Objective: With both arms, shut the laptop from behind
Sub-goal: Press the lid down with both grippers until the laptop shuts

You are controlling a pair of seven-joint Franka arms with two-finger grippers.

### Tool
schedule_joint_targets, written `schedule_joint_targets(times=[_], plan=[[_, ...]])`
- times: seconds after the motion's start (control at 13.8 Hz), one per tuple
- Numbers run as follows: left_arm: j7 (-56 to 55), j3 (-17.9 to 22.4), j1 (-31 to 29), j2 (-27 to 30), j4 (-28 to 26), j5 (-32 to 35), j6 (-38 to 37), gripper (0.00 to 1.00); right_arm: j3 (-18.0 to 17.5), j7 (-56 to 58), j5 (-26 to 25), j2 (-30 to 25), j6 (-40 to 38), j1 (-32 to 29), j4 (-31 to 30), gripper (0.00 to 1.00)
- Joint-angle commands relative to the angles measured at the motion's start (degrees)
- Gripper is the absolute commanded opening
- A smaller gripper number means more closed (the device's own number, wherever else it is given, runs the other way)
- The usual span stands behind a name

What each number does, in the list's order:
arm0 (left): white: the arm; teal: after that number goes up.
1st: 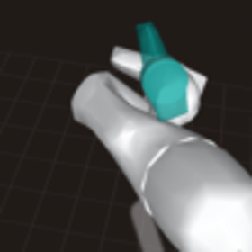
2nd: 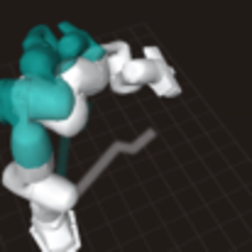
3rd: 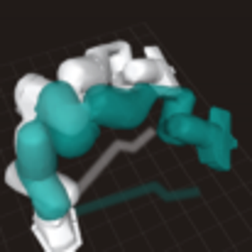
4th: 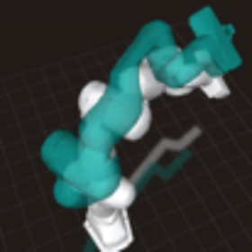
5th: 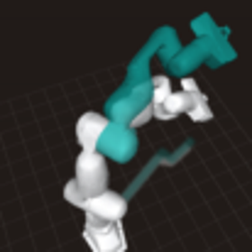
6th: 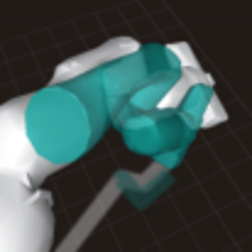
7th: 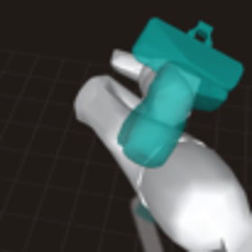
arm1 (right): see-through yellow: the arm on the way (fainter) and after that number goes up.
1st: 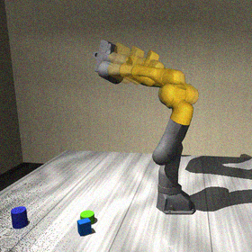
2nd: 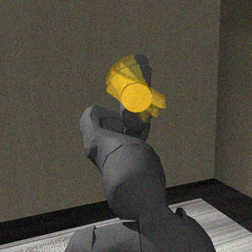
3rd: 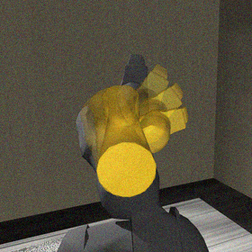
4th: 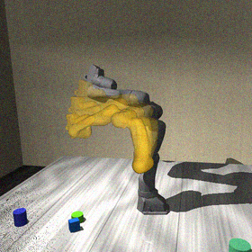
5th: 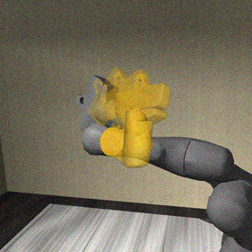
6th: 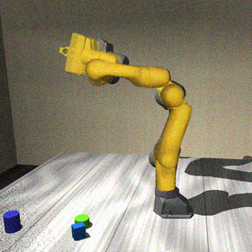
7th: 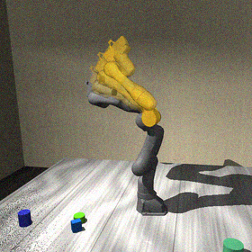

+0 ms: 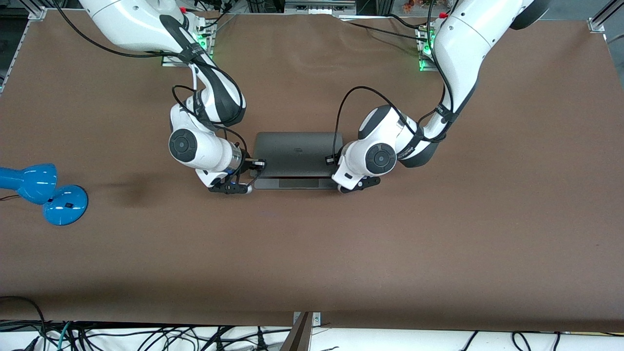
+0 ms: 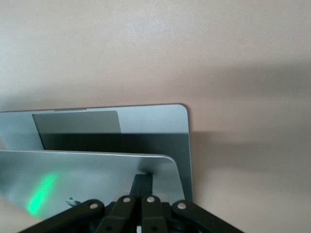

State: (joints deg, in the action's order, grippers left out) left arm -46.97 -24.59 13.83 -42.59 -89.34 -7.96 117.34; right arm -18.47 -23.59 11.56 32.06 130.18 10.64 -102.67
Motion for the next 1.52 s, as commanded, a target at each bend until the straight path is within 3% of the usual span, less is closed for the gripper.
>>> schedule_joint_targets(times=[0.0, 1.01, 1.45], plan=[[-0.6, 0.4, 0.8, -1.4, 1.9, 1.8, 0.1, 0.0, 0.8, 0.8, -1.7, 2.2, 0.6, 0.3, 2.6, 0.02], [-0.7, 1.0, 1.6, -4.8, 2.0, 3.4, 5.1, 0.0, 1.1, 1.0, -3.1, 6.3, 5.0, 0.3, 3.9, 0.02], [-0.8, 3.7, 3.9, -5.3, 2.4, 3.3, 5.5, 0.0, 1.1, 1.0, -3.1, 8.4, 7.6, 0.5, 4.2, 0.02]])
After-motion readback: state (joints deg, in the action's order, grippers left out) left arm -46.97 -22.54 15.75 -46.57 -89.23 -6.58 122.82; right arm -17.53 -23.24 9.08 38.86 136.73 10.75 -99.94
